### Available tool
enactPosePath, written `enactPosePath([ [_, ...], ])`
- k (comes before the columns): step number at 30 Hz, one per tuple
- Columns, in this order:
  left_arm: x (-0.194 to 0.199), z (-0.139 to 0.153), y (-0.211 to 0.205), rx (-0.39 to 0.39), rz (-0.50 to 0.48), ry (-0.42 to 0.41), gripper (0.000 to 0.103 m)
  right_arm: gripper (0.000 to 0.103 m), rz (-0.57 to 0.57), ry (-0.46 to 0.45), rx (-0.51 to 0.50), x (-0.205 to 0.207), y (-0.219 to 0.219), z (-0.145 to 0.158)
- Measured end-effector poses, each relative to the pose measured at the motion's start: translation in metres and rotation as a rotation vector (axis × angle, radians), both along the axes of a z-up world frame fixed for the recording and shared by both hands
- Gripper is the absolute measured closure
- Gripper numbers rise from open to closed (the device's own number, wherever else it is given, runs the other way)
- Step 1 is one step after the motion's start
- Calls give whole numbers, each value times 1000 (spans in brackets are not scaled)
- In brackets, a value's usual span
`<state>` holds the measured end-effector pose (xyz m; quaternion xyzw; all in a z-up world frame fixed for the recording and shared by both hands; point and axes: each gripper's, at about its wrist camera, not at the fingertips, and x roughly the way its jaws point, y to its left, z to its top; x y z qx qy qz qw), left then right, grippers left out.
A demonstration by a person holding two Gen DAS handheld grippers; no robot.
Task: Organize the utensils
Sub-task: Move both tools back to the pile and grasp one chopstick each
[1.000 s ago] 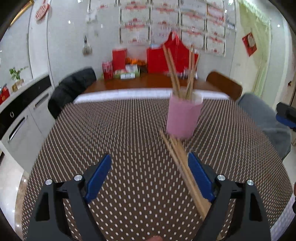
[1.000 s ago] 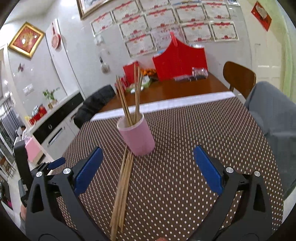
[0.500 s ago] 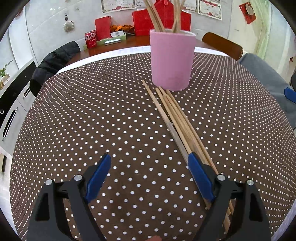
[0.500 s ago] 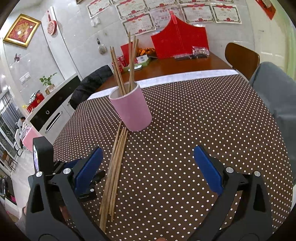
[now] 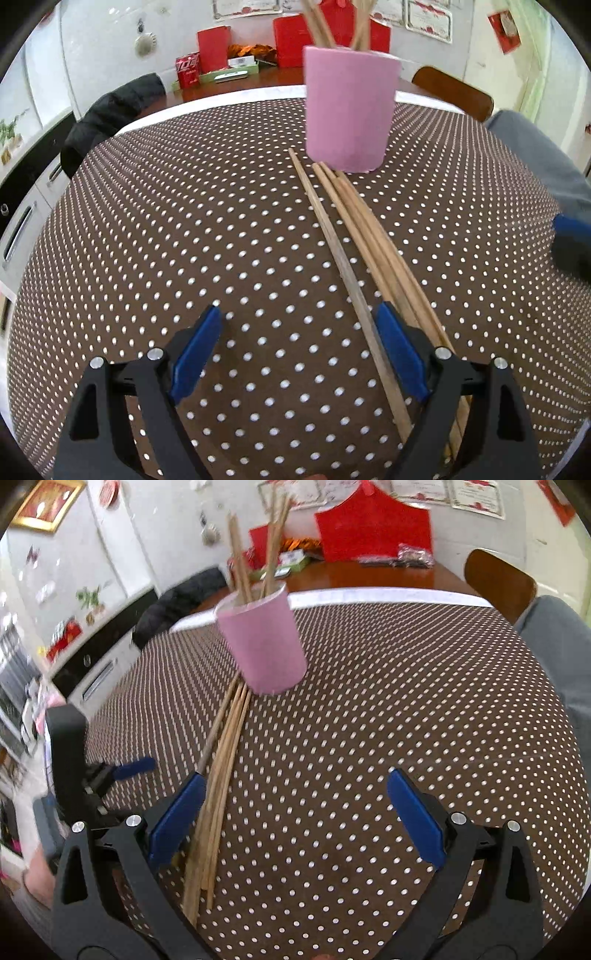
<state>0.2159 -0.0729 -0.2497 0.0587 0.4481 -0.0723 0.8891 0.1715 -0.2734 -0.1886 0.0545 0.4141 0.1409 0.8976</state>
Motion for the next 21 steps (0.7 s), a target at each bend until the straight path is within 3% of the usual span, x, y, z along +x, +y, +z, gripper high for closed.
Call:
enactPosePath([
  [11, -7, -1, 30, -10, 10, -1, 18, 6, 85, 60, -160, 14, 47, -43],
  [21, -8, 2, 36, -15, 19, -3, 18, 8, 79, 52, -236, 33, 58, -50],
])
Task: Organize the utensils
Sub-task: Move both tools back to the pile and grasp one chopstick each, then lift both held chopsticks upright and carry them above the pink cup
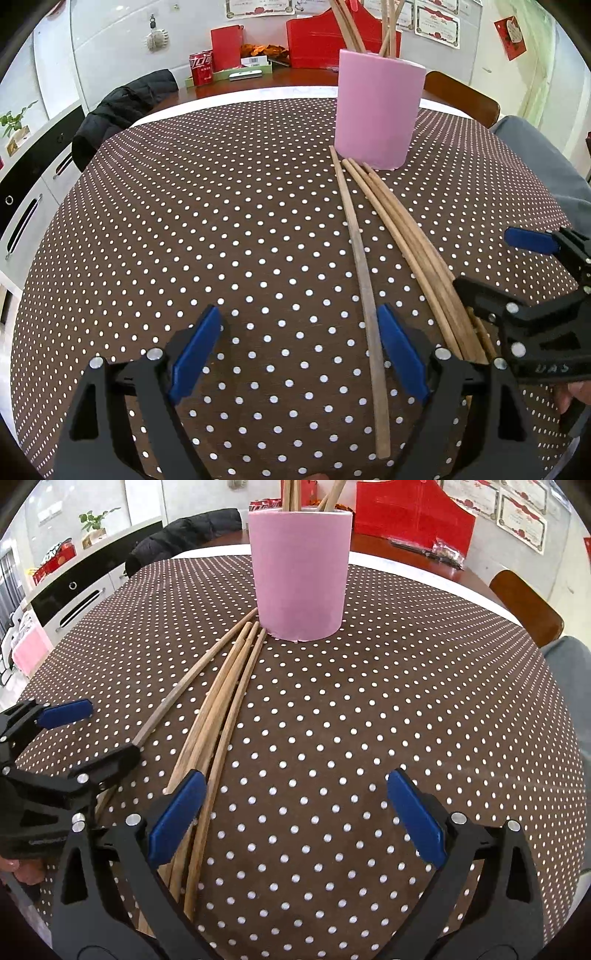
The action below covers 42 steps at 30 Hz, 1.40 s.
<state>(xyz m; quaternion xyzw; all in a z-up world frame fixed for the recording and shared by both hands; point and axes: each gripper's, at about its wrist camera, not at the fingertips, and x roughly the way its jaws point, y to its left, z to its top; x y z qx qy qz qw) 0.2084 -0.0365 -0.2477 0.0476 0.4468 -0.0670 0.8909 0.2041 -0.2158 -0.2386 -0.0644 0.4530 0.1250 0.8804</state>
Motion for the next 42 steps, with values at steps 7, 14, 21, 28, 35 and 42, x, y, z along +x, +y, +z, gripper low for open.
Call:
enactPosePath([
  [7, 8, 1, -1, 13, -14, 11, 18, 18, -6, -6, 5, 19, 1, 2],
  [14, 55, 7, -14, 75, -54, 35, 18, 40, 31, -8, 8, 38, 3, 7],
  [21, 78, 7, -18, 23, -127, 59, 50, 81, 109, -18, -2, 54, 20, 7],
  [28, 59, 9, -10, -16, -157, 56, 97, 97, 138, 6, 20, 44, 25, 7],
  [35, 36, 16, 7, -98, -89, 20, 97, 97, 83, -13, 168, 15, -7, 15],
  [42, 8, 49, 13, -204, -59, -100, 97, 97, 68, -99, 347, -8, -32, 49],
])
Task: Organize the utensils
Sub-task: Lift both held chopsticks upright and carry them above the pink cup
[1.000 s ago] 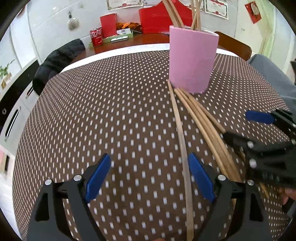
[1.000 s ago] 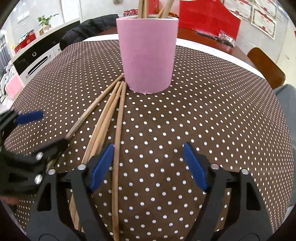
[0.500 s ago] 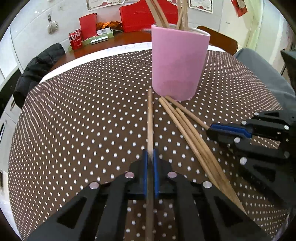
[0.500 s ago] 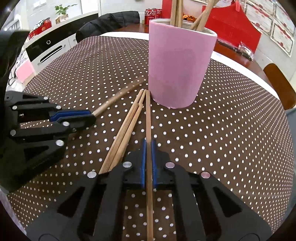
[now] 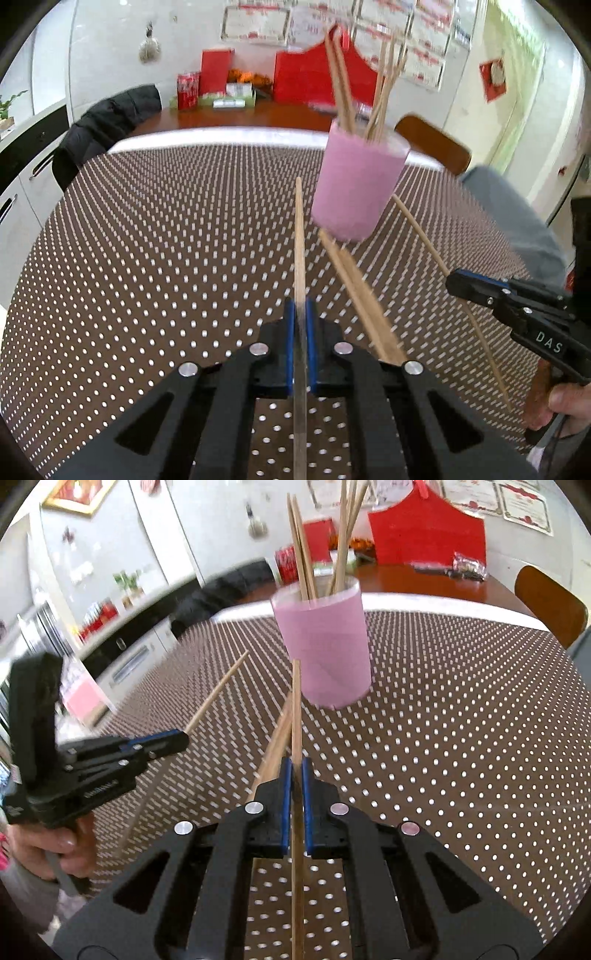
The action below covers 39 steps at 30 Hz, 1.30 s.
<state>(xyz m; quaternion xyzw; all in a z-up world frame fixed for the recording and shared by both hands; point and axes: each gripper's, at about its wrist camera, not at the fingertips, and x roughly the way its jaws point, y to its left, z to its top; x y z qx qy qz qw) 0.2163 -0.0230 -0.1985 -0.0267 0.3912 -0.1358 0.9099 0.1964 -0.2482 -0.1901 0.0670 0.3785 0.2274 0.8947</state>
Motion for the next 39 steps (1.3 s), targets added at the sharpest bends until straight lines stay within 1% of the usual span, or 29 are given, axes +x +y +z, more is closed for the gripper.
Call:
enactPosePath([
  [3, -7, 20, 2, -35, -2, -66, 97, 97, -11, -43, 70, -3, -5, 16],
  [8, -9, 59, -4, -60, -27, -194, 97, 97, -57, -176, 185, -4, -15, 51],
  [13, 0, 105, -12, -90, -57, -352, 97, 97, -105, -316, 253, 12, -20, 90],
  [14, 4, 115, -13, -107, -63, -390, 97, 97, -117, -338, 274, 19, -21, 98],
  [18, 25, 144, -20, -192, -99, -485, 97, 97, -163, -409, 368, 50, -31, 125],
  [20, 39, 154, -25, -237, -116, -525, 97, 97, -186, -437, 391, 63, -34, 134],
  [22, 53, 159, -29, -275, -127, -559, 97, 97, -207, -462, 388, 78, -34, 142],
  [25, 79, 162, -39, -308, -132, -588, 97, 97, -222, -475, 375, 102, -31, 151],
  [28, 100, 163, -48, -330, -129, -617, 97, 97, -226, -486, 363, 120, -27, 153],
  [33, 130, 153, -57, -353, -119, -631, 97, 97, -239, -503, 335, 141, -27, 149],
  [39, 151, 129, -61, -379, -92, -618, 97, 97, -246, -513, 297, 152, -22, 136],
])
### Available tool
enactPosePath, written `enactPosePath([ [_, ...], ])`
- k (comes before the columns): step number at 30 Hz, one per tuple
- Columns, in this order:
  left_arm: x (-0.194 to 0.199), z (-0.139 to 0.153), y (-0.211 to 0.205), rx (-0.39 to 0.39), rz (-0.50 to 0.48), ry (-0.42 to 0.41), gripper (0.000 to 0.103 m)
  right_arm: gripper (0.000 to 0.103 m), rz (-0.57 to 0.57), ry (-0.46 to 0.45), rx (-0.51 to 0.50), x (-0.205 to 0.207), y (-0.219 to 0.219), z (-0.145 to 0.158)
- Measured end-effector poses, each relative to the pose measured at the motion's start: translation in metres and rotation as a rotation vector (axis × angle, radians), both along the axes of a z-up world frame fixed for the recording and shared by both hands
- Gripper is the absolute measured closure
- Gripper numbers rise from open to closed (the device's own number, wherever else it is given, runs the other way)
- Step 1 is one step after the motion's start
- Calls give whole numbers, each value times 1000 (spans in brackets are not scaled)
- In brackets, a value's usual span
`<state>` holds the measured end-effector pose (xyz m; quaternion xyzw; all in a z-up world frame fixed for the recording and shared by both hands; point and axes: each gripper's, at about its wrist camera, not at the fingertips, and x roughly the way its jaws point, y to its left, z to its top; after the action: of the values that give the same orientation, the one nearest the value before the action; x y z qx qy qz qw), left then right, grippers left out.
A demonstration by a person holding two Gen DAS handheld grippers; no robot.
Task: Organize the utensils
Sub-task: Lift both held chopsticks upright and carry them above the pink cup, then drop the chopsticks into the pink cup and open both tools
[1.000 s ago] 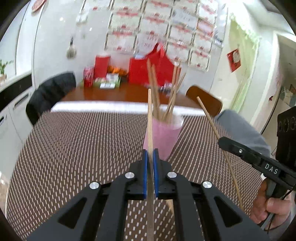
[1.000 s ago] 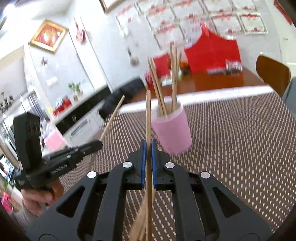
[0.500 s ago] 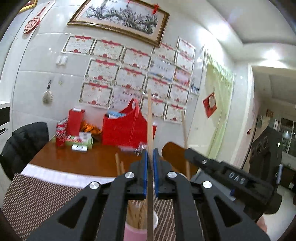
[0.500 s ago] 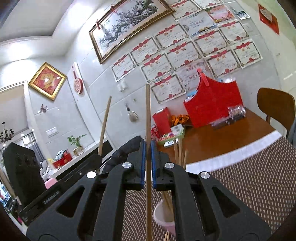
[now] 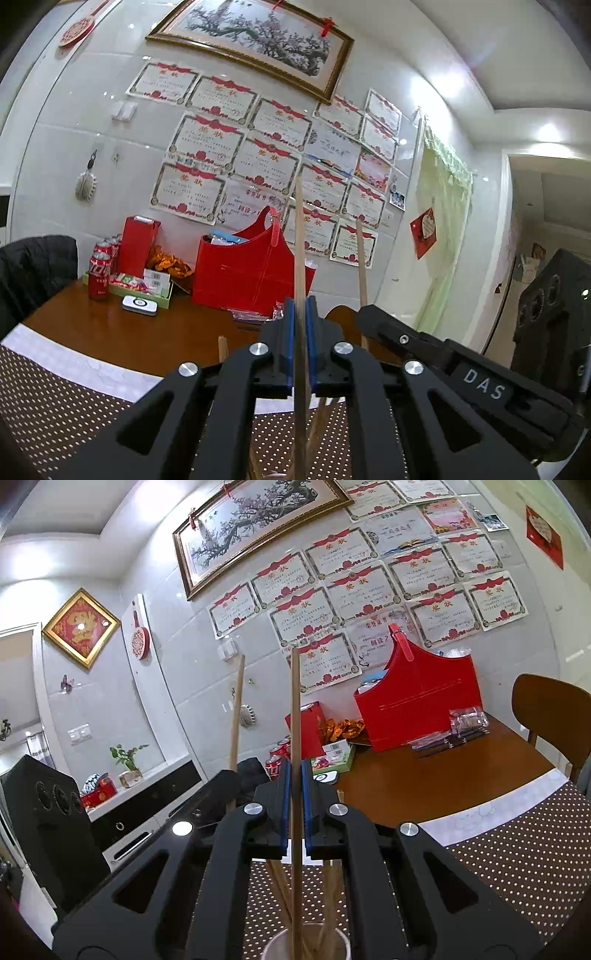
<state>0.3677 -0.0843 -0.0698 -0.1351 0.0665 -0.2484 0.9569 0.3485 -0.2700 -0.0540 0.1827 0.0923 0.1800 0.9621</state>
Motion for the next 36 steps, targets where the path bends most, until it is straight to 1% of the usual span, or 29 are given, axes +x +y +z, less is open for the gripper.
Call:
enactPosePath([
  [4, 6, -14, -1, 2, 14, 11, 97, 97, 0, 4, -6, 5, 2, -10],
  [13, 5, -36, 4, 14, 30, 49, 97, 96, 0, 33, -47, 3, 9, -27],
  [14, 4, -38, 6, 19, 34, 57, 97, 96, -1, 37, -52, 2, 9, -29],
  [15, 4, -39, 6, 22, 36, 62, 94, 96, -2, 44, -53, 2, 9, -30],
  [16, 2, -40, 8, 28, 39, 68, 87, 93, -2, 52, -50, 1, 7, -30],
  [17, 0, -39, 9, 32, 48, 71, 66, 88, -2, 60, -48, -1, 6, -31],
  [18, -2, -39, 12, 30, 60, 70, 50, 57, -5, 64, -45, -3, 4, -31],
  [19, -6, -37, 15, 23, 68, 64, 45, 18, -11, 59, -32, -8, 0, -30],
  [20, -11, -35, 18, 24, 74, 59, 38, 13, -24, 41, -17, -14, -4, -28],
  [22, -20, -29, 23, 38, 91, 46, 32, 12, -48, 21, -12, -25, -10, -24],
  [23, -24, -26, 25, 43, 98, 40, 27, 7, -50, 21, -6, -30, -14, -21],
  [24, -29, -22, 27, 49, 109, 34, 23, 6, -57, 23, 0, -35, -17, -18],
  [26, -42, -13, 29, 87, 143, 25, 20, 6, -81, 32, 1, -43, -22, -13],
  [30, -63, 1, 29, 162, 183, 37, 16, 6, -113, 65, -19, -58, -28, -5],
  [33, -81, 9, 28, 228, 221, 73, 16, 6, -125, 81, -27, -71, -30, 0],
  [36, -99, 16, 28, 270, 248, 85, 16, 6, -133, 94, -41, -88, -30, 7],
])
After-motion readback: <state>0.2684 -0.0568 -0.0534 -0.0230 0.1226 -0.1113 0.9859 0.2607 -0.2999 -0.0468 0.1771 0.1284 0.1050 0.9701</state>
